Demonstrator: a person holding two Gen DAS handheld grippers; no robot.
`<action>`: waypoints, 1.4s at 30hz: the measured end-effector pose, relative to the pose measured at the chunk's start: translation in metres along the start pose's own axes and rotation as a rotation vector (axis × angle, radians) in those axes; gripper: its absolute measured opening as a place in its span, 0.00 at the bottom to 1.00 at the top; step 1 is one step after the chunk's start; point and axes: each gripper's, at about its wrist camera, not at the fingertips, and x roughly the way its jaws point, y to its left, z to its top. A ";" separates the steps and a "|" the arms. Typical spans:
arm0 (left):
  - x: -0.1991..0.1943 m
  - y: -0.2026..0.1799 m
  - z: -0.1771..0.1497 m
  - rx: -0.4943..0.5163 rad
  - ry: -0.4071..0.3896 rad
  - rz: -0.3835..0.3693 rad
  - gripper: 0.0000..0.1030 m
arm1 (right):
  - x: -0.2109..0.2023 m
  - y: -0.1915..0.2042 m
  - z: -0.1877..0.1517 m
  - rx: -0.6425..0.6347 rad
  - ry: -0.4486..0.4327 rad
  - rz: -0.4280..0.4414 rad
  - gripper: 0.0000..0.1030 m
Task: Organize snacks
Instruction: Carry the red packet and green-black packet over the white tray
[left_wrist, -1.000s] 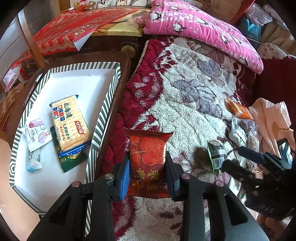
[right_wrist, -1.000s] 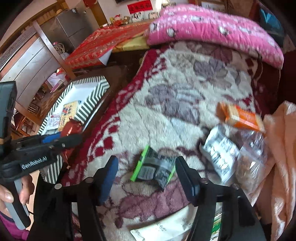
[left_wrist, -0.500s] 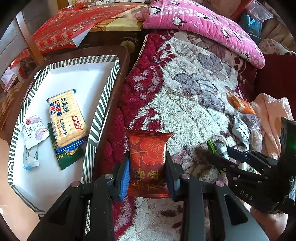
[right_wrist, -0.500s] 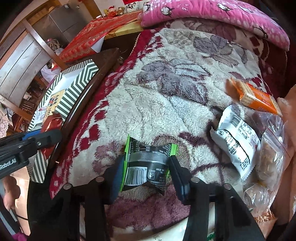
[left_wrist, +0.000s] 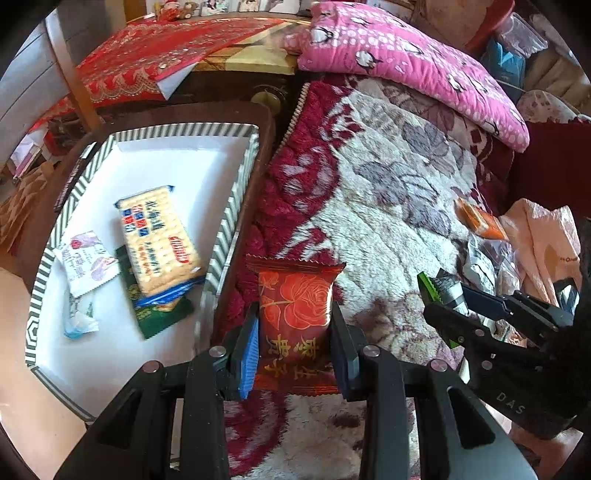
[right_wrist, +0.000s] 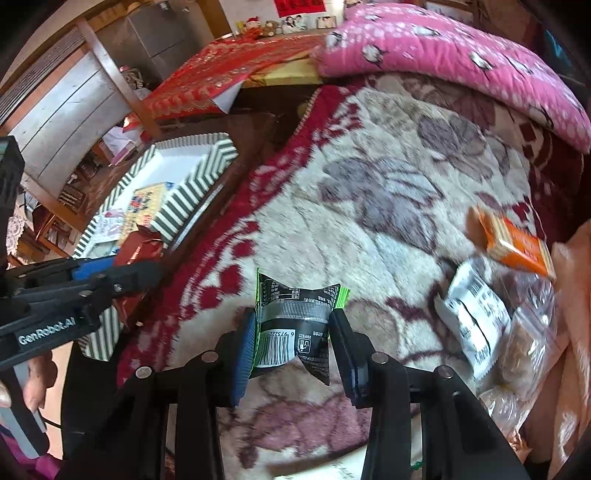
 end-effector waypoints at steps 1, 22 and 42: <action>-0.002 0.003 0.000 -0.005 -0.002 0.003 0.32 | -0.001 0.004 0.003 -0.008 -0.002 0.004 0.42; -0.021 0.099 -0.005 -0.158 -0.036 0.092 0.32 | 0.017 0.098 0.052 -0.186 0.003 0.083 0.42; -0.011 0.166 -0.016 -0.292 -0.008 0.141 0.31 | 0.064 0.167 0.076 -0.305 0.074 0.126 0.42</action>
